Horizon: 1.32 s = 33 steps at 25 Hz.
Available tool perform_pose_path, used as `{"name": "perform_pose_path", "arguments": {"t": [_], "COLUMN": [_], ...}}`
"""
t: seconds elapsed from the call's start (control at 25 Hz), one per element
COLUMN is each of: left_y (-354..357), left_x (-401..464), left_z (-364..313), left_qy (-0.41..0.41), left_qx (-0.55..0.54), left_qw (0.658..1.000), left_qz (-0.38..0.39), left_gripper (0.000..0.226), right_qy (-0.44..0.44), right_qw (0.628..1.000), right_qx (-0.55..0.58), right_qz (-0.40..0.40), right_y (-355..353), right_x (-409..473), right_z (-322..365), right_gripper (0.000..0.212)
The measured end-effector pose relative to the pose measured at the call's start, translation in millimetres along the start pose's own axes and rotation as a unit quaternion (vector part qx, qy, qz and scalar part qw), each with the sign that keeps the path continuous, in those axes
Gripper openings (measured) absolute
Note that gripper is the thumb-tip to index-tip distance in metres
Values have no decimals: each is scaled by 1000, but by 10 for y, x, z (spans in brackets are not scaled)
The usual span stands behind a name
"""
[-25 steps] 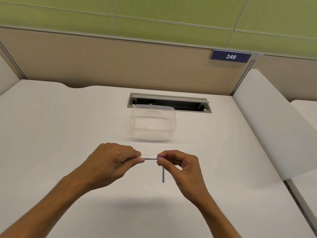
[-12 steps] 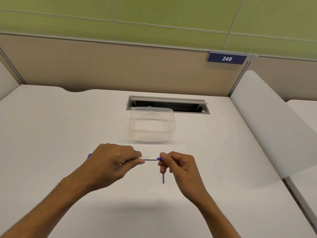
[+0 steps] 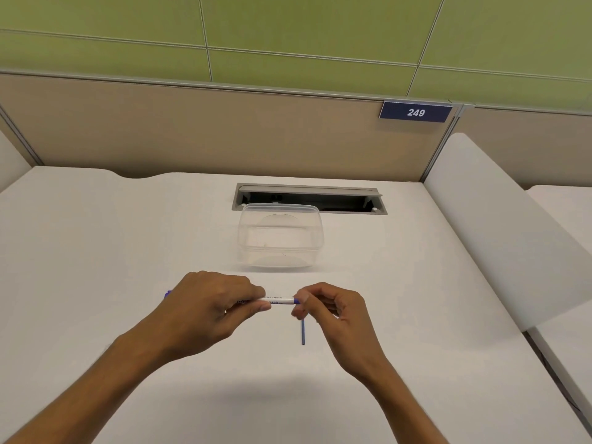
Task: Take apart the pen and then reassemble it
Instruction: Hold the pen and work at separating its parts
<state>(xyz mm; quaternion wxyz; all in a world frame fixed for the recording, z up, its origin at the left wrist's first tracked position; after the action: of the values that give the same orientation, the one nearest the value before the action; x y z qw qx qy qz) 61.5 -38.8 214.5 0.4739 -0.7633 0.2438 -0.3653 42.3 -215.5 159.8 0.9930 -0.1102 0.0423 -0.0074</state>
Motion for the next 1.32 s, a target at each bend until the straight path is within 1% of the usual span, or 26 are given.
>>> {"name": "perform_pose_path", "arguments": {"t": [0.08,0.16,0.24,0.4,0.48,0.56,0.6,0.72,0.88,1.0,1.12,1.16,1.32], "left_y": [1,5,16,47,56,66,68,54,24,7,-1,2,3], "left_x": [3,-1,-5,-3,8,12,11,17,27,35,26,25,17], "left_z": [-12,-15,-7,64,95,113,114,88,62,43,45,46,55], "left_qy": [5,4,-1,-27,-34,-41,-41,-33,-27,-18,-18,-19,-22], "left_qx": [10,9,-6,-79,-93,-101,-106,-98,-84,-76,-75,-74,-74], "left_qw": [1000,1000,1000,996,995,993,993,994,996,997,997,997,997], "left_qz": [3,9,12,22,30,37,39,37,33,27,22,22,18], "left_gripper": [31,31,33,32,27,27,27,26,24,29,30,30,29], "right_qy": [9,14,7,-11,-30,-50,-59,-63,-50,-30,-28,-28,-41], "right_qw": [1000,999,999,998,998,997,997,997,998,999,999,999,999], "right_qx": [-8,-7,-11,-26,-40,-43,-41,-37,-17,-7,0,-2,-16], "right_qz": [21,41,52,52,48,43,37,29,22,17,26,27,32], "right_y": [47,72,66,29,6,-41,-71,-107,-81,-55,-15,-15,-28], "right_x": [3,-2,-1,8,1,2,5,12,-5,4,5,5,7], "right_z": [-23,-26,-9,59,100,108,113,113,90,79,84,78,86], "right_gripper": [34,36,34,23,18,7,6,11,10,19,33,35,22]}}
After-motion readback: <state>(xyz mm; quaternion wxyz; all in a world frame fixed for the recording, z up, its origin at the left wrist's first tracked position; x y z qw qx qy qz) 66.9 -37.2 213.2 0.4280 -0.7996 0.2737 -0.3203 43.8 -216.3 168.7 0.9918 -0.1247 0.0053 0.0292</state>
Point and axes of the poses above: each hand's wrist, its own x-axis towards the middle knuckle, its own y-axis out of the palm, z = x × y, the point moved 7 cm from there along x, towards the middle knuckle, and after that the axes turned 9 degrees about y, right-handed, at the moved point
